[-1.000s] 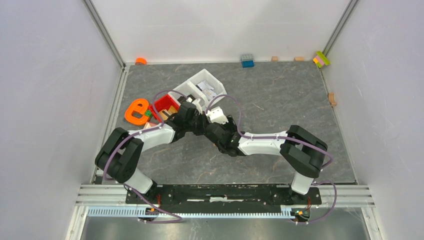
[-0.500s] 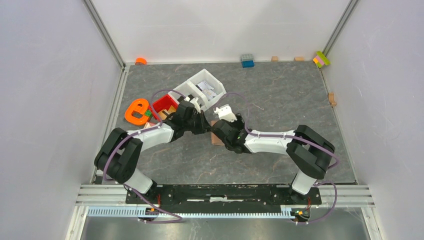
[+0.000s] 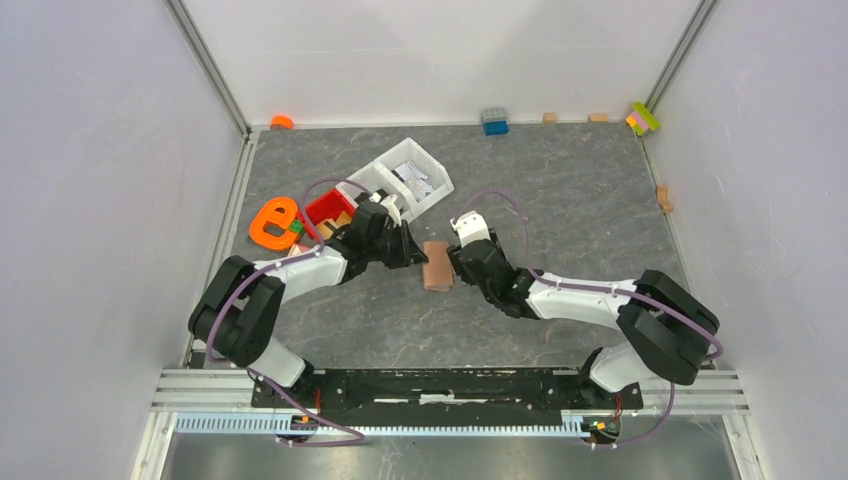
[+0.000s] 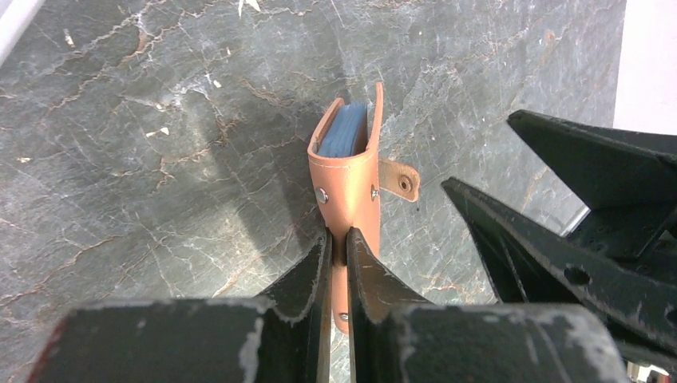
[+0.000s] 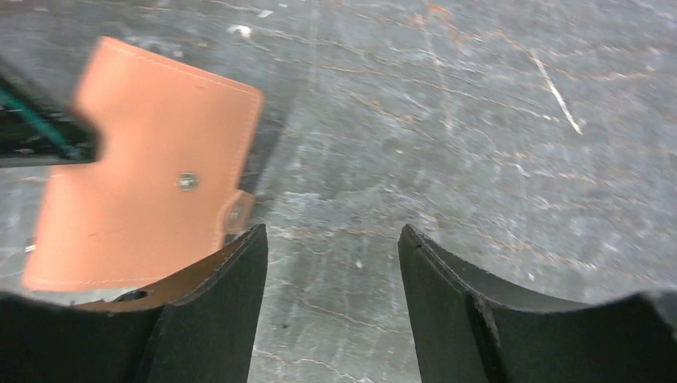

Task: Take the credit cards out of the card holder
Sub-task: Open the card holder at the center of the board.

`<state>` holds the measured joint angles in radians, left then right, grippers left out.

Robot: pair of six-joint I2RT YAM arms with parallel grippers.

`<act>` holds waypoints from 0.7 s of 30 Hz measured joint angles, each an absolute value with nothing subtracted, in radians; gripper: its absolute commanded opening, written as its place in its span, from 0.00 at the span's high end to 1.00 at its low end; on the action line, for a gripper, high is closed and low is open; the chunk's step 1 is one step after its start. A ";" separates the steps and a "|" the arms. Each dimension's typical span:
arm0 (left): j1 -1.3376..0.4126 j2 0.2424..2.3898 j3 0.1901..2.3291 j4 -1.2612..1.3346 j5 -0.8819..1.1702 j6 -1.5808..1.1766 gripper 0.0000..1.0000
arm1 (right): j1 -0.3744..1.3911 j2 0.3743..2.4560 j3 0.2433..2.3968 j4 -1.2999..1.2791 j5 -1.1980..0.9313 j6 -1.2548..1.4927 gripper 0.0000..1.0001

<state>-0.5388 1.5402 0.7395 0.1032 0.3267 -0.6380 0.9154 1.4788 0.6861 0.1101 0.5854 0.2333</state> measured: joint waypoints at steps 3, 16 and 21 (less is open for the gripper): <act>-0.539 1.541 0.739 0.105 0.341 -0.638 0.86 | 0.915 1.458 0.645 0.201 0.489 0.206 0.37; -0.539 1.546 0.739 0.107 0.350 -0.638 0.85 | 0.898 1.596 0.688 0.249 0.395 0.215 0.69; -0.539 1.546 0.739 0.107 0.350 -0.638 0.83 | 0.847 1.605 0.688 0.250 0.329 0.238 1.00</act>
